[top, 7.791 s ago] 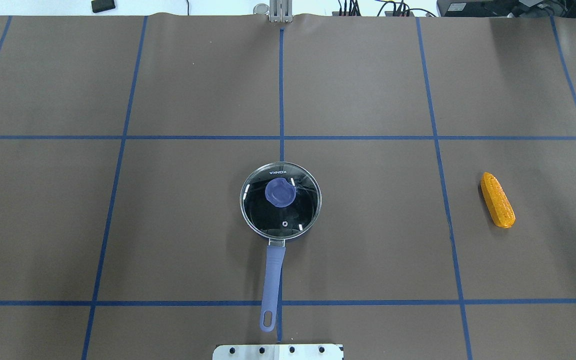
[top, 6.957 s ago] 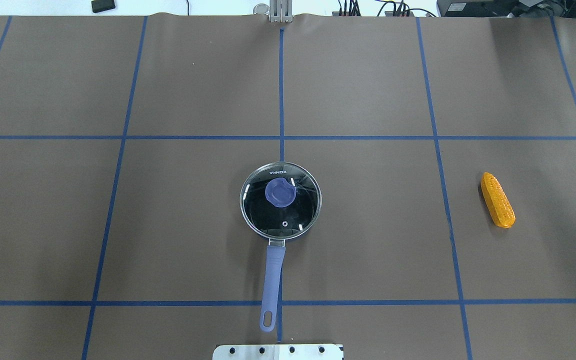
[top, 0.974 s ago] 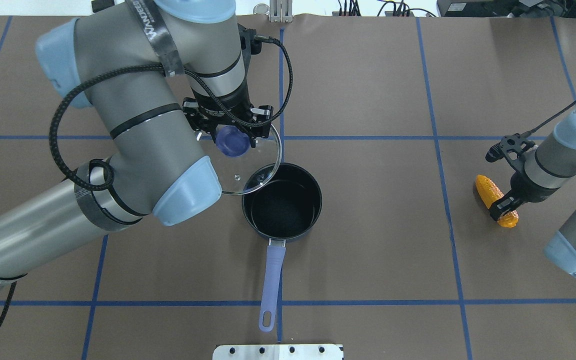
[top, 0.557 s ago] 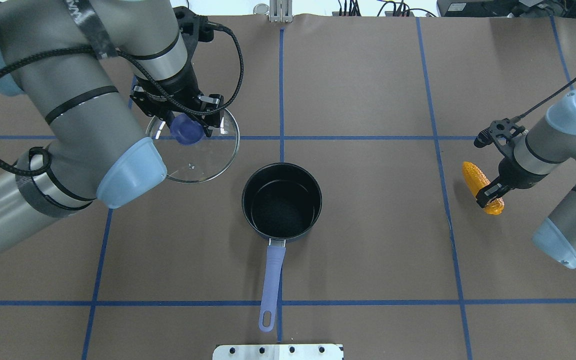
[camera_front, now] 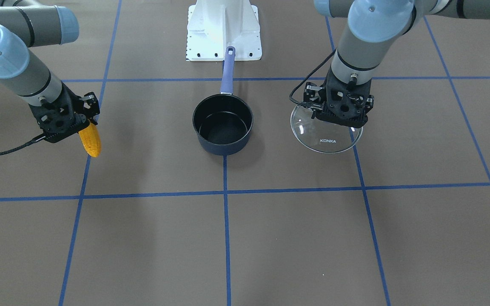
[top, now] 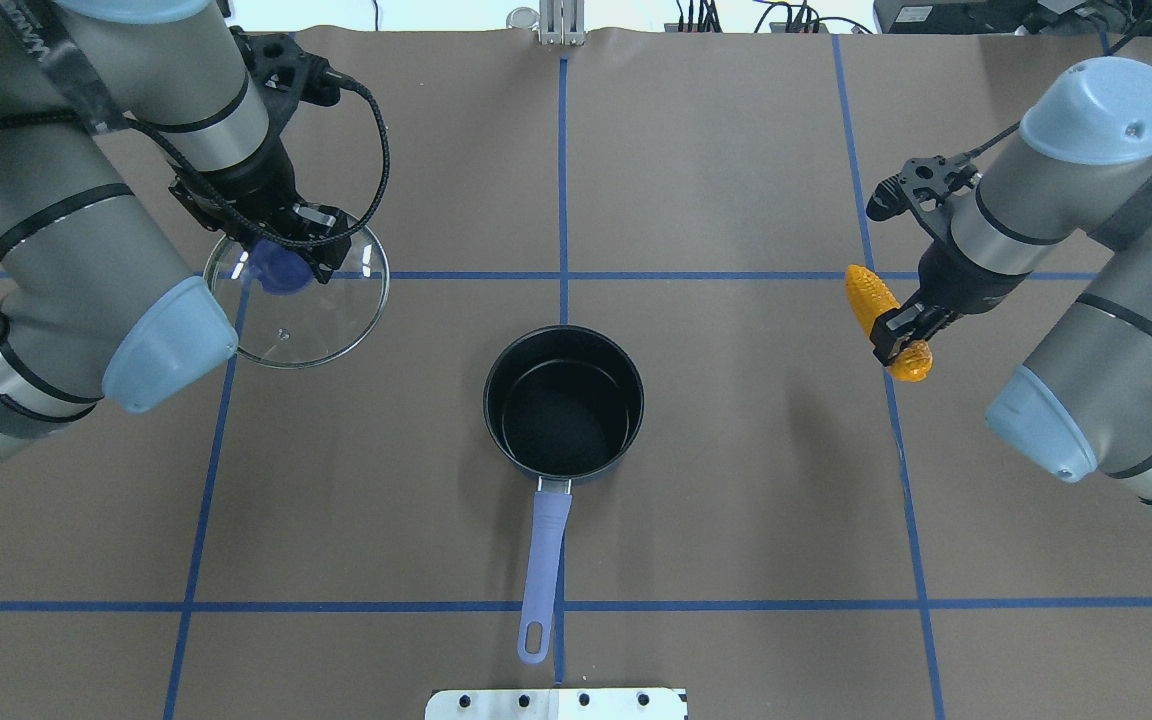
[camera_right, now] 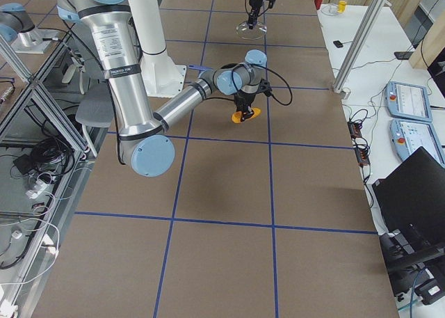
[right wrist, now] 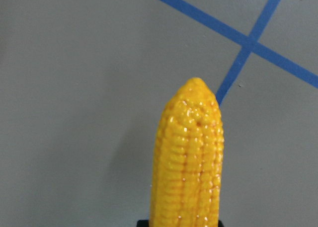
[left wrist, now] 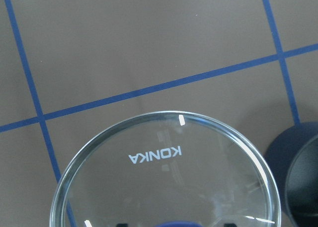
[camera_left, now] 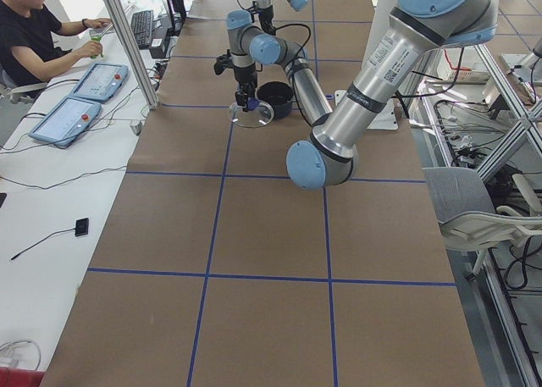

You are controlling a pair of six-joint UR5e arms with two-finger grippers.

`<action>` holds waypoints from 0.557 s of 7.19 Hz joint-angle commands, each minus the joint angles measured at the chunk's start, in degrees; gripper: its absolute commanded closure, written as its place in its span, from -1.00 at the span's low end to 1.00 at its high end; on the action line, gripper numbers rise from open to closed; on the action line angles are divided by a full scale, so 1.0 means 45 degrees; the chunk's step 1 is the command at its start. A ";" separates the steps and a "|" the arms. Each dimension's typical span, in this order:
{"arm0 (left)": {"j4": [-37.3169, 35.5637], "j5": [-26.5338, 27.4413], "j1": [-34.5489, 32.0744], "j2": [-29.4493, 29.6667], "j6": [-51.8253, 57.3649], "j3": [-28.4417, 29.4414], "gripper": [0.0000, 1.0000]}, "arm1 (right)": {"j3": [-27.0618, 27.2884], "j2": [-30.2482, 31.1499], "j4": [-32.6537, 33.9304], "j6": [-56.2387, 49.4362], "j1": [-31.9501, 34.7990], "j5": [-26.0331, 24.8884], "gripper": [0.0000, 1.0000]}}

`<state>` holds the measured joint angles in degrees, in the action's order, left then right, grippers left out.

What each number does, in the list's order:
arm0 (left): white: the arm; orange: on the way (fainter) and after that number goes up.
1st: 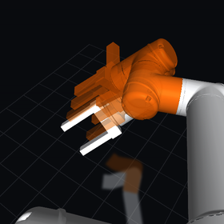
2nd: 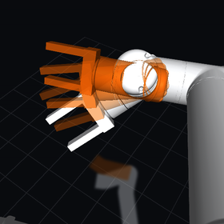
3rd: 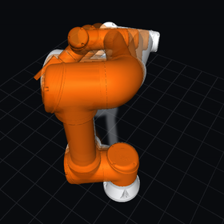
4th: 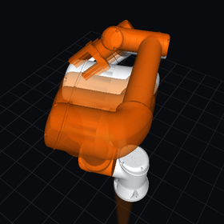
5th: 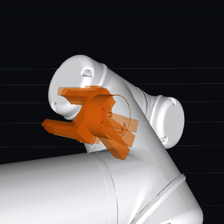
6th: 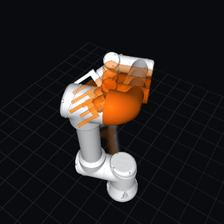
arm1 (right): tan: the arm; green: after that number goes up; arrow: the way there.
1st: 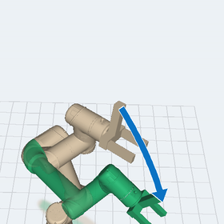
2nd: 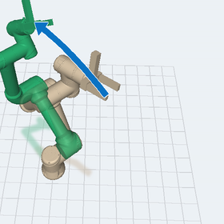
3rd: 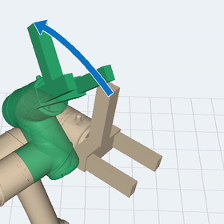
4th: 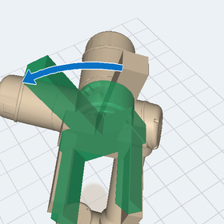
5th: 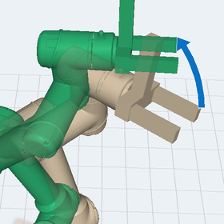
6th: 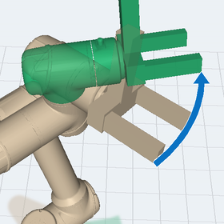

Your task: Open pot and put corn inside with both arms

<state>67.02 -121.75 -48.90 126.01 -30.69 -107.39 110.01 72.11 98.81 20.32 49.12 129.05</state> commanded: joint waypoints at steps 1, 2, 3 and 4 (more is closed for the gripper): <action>0.1233 -0.0054 -0.0109 -0.1278 0.0548 0.0036 -0.16 | 0.0144 -0.1601 0.0211 0.2346 -0.0887 0.0619 0.50; 0.1317 -0.0344 -0.0244 -0.1632 0.1130 0.0114 -0.16 | 0.0086 -0.2248 0.0095 0.3578 -0.1533 0.0580 0.50; 0.1318 -0.0386 -0.0536 -0.1829 0.1639 0.0328 -0.16 | 0.0085 -0.2487 -0.0467 0.4750 -0.2004 0.0599 0.49; 0.1337 -0.0850 -0.0771 -0.2044 0.2224 0.0601 -0.16 | -0.0166 -0.2508 -0.1633 0.5883 -0.2492 0.0522 0.49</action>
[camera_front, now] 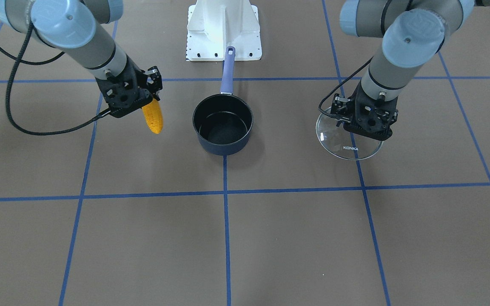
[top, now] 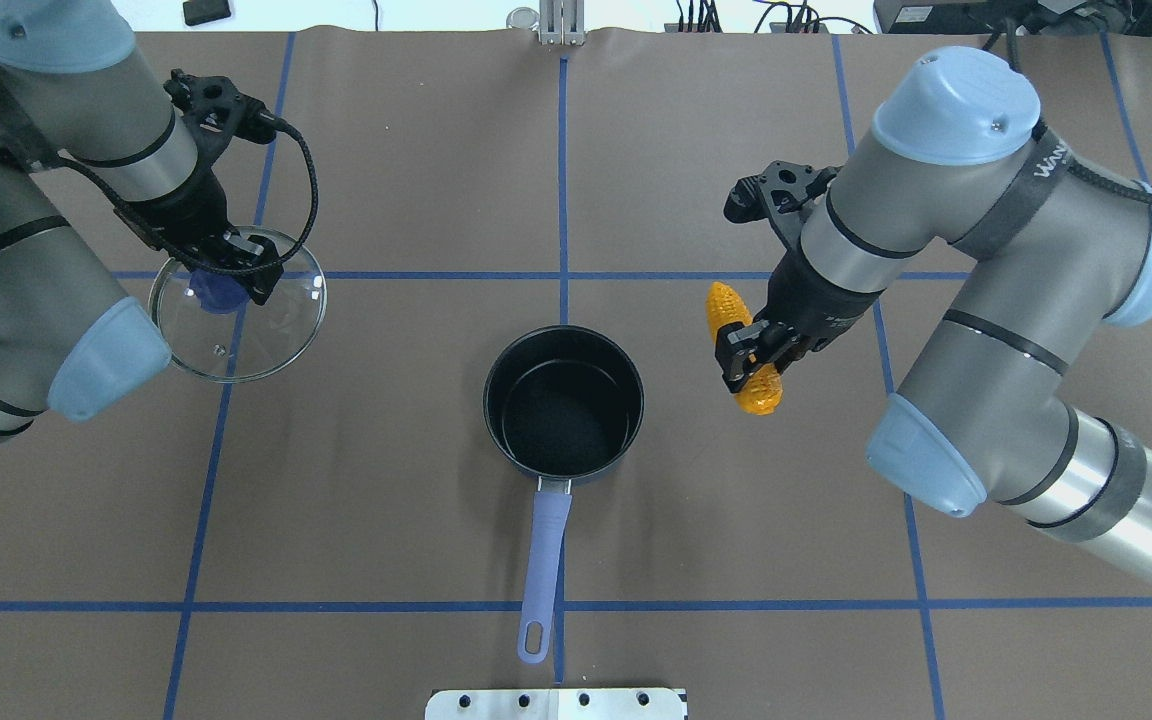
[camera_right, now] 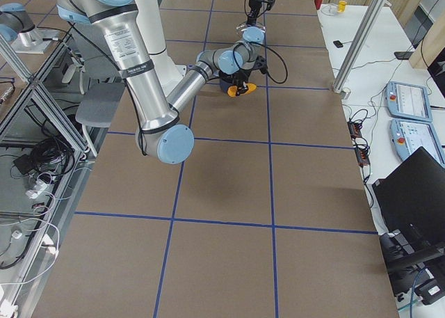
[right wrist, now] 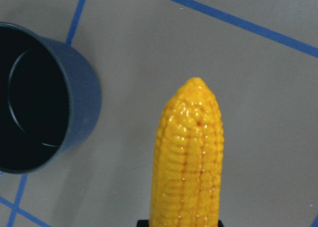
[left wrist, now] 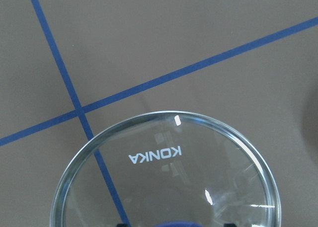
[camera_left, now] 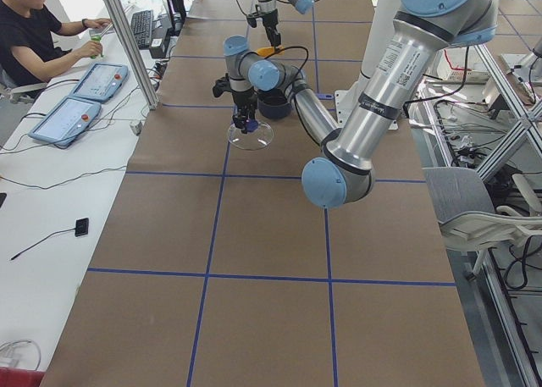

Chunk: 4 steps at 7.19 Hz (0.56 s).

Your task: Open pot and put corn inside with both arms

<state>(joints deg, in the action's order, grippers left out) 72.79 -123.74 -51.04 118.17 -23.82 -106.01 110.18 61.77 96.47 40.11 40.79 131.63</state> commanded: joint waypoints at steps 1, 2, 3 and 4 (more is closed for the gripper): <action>0.0075 -0.0799 -0.0607 -0.0323 0.1265 0.0644 -0.16 | -0.0594 -0.0308 -0.2402 0.2599 -0.1034 -0.0207 0.49; 0.0191 -0.0919 -0.0823 -0.0323 0.1735 0.0977 -0.16 | -0.0926 -0.0464 -0.3382 0.3383 -0.1463 -0.0691 0.49; 0.0463 -0.1075 -0.1096 -0.0400 0.2145 0.1347 -0.16 | -0.1239 -0.0833 -0.3740 0.3894 -0.1700 -0.1102 0.49; 0.1375 -0.1657 -0.1389 -0.0942 0.2575 0.1738 -0.16 | -0.1783 -0.1494 -0.3763 0.4150 -0.1702 -0.1184 0.48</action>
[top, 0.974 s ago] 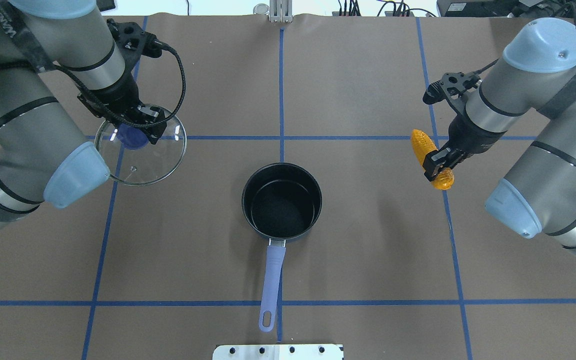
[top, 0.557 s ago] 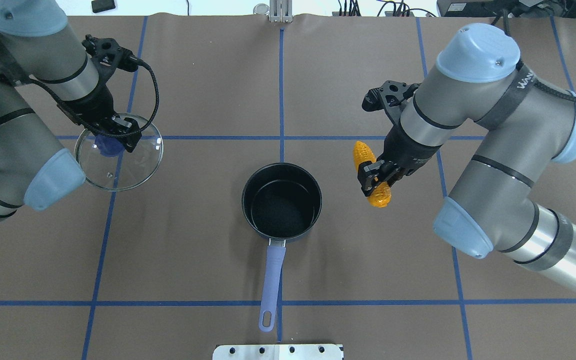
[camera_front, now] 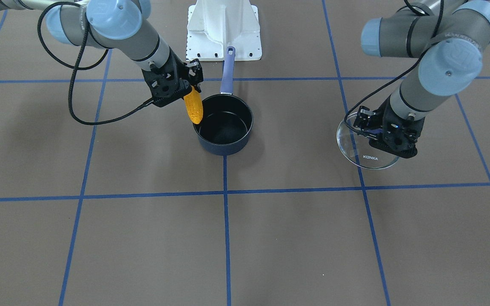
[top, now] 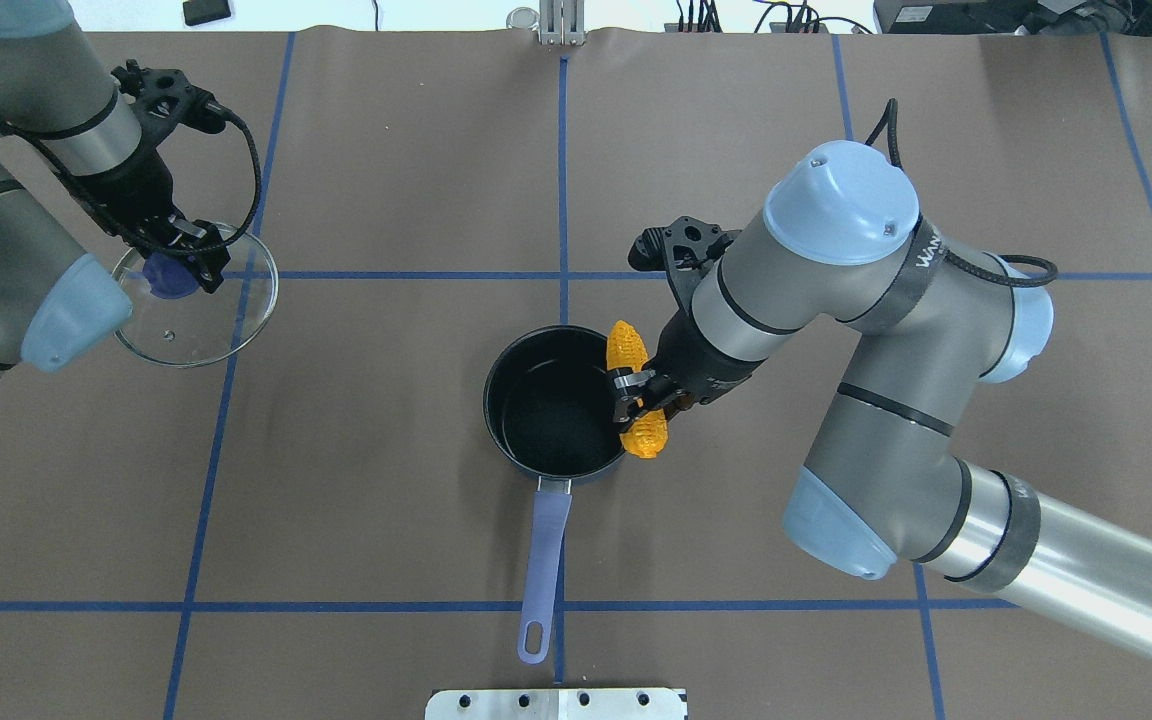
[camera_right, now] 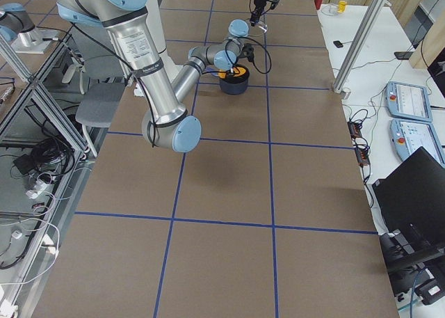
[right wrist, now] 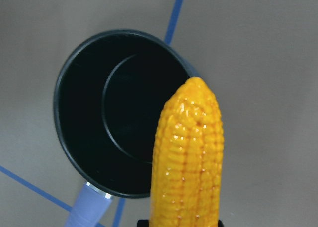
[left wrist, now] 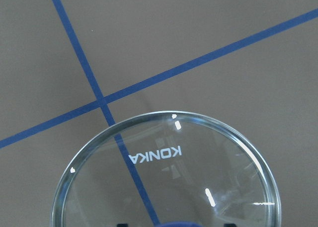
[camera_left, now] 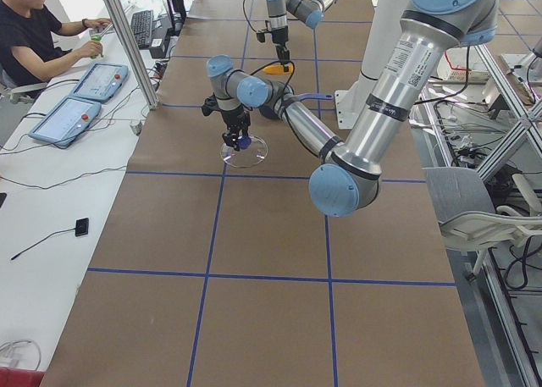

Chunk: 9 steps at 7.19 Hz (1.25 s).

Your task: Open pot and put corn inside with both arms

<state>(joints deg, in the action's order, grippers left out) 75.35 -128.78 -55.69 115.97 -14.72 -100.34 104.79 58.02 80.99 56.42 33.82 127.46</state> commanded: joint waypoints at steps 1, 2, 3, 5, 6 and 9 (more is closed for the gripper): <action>0.1801 -0.0697 -0.0494 -0.0554 0.0576 0.1100 -0.16 | -0.0823 -0.0841 -0.0323 0.0529 -0.0153 -0.0298 0.48; 0.2023 -0.0698 -0.0534 -0.0555 0.0576 0.1357 -0.16 | -0.0960 -0.0920 -0.0323 0.0510 -0.0191 -0.0317 0.48; 0.2026 -0.0698 -0.0553 -0.0575 0.0576 0.1360 -0.16 | -0.1213 -0.0979 -0.0381 0.0490 -0.0269 -0.0318 0.46; 0.2026 -0.0698 -0.0553 -0.0575 0.0576 0.1379 -0.16 | -0.1469 -0.1271 -0.0362 0.0490 -0.0523 -0.0666 -0.67; 0.2026 -0.0698 -0.0554 -0.0575 0.0576 0.1399 -0.16 | -0.1470 -0.1292 -0.0362 0.0413 -0.0563 -0.0824 -0.99; 0.2123 -0.0698 -0.0515 -0.0731 0.0692 0.1807 -0.16 | -0.1411 -0.1292 -0.0381 0.0354 -0.0447 -0.0845 -1.00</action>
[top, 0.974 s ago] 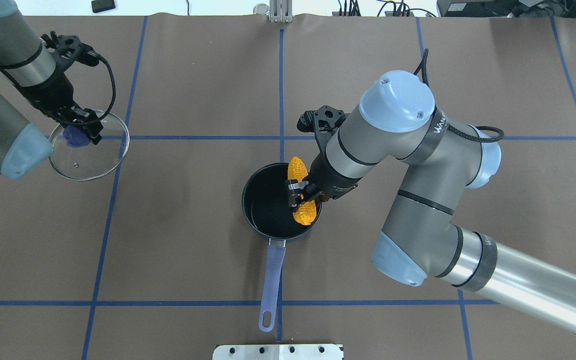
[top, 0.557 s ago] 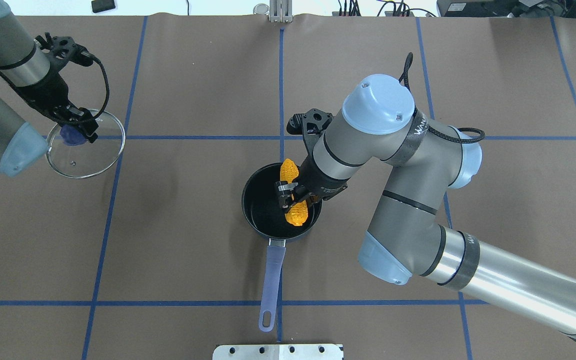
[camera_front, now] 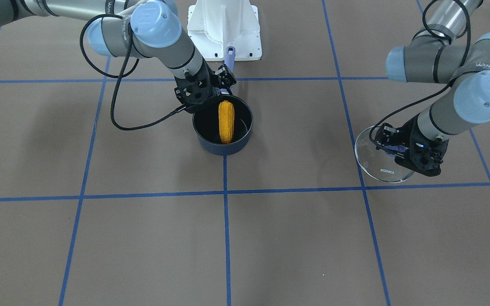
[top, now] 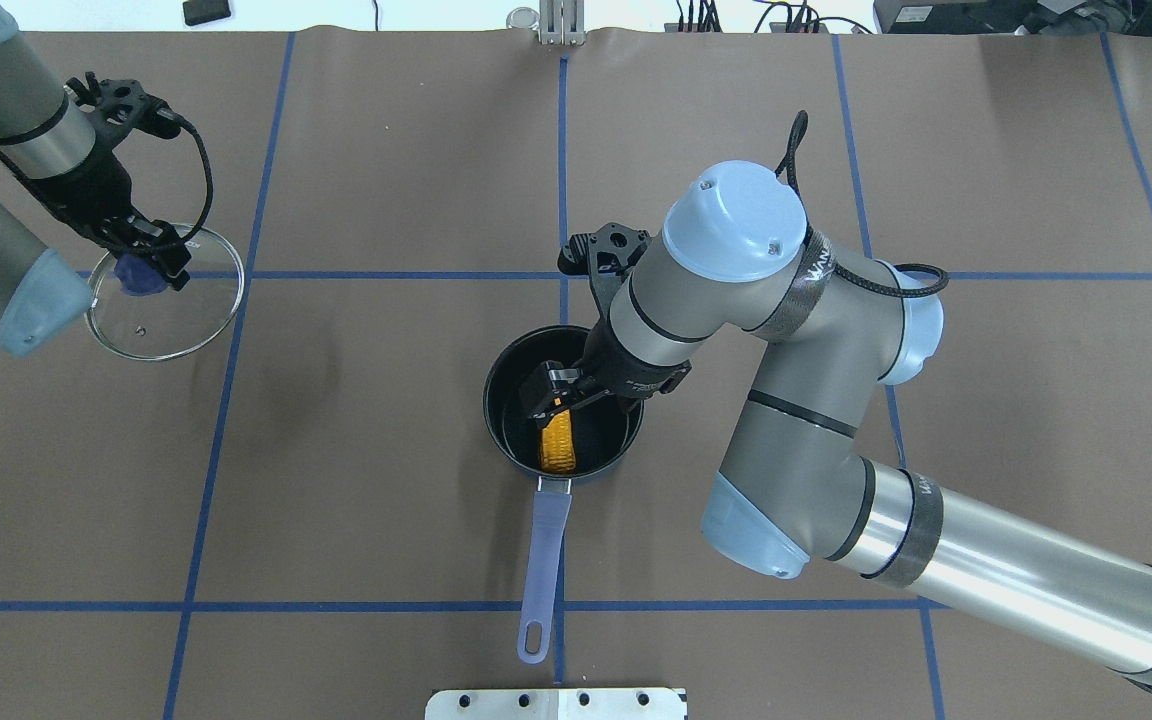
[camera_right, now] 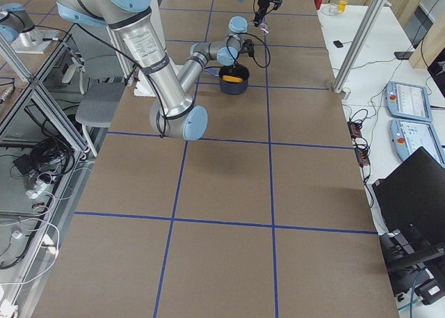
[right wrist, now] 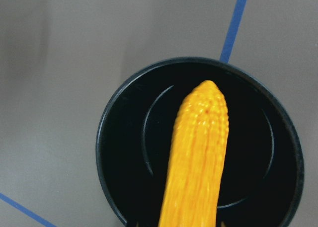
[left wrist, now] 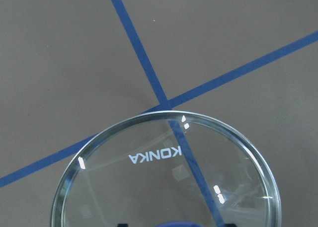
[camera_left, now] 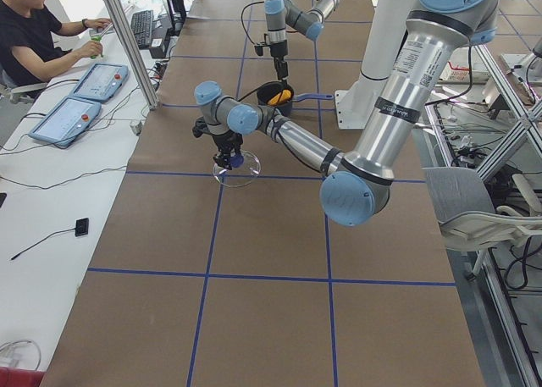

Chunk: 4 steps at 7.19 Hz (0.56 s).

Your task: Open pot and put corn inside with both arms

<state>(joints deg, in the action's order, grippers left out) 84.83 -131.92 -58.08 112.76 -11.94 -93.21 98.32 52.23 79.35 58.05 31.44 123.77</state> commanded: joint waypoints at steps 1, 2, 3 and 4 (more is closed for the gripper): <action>0.0035 0.0000 0.0016 0.0002 0.0230 0.0630 -0.16 | 0.0026 -0.0005 0.0004 -0.0010 0.0276 -0.0025 -1.00; 0.0538 0.0000 0.0016 -0.0018 0.0231 0.1060 -0.16 | 0.0026 0.0034 0.0004 -0.0030 0.0375 -0.0025 -1.00; 0.1509 -0.0020 -0.0003 -0.0037 0.0212 0.1779 -0.16 | 0.0007 0.0073 0.0024 -0.0049 0.0453 -0.0025 -1.00; 0.1732 -0.0020 -0.0003 -0.0076 0.0212 0.2019 -0.16 | 0.0006 0.0093 0.0024 -0.0049 0.0454 -0.0025 -1.00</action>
<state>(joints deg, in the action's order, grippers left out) 90.24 -131.98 -58.06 112.57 -10.99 -86.25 98.39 52.50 79.42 57.87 33.28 123.66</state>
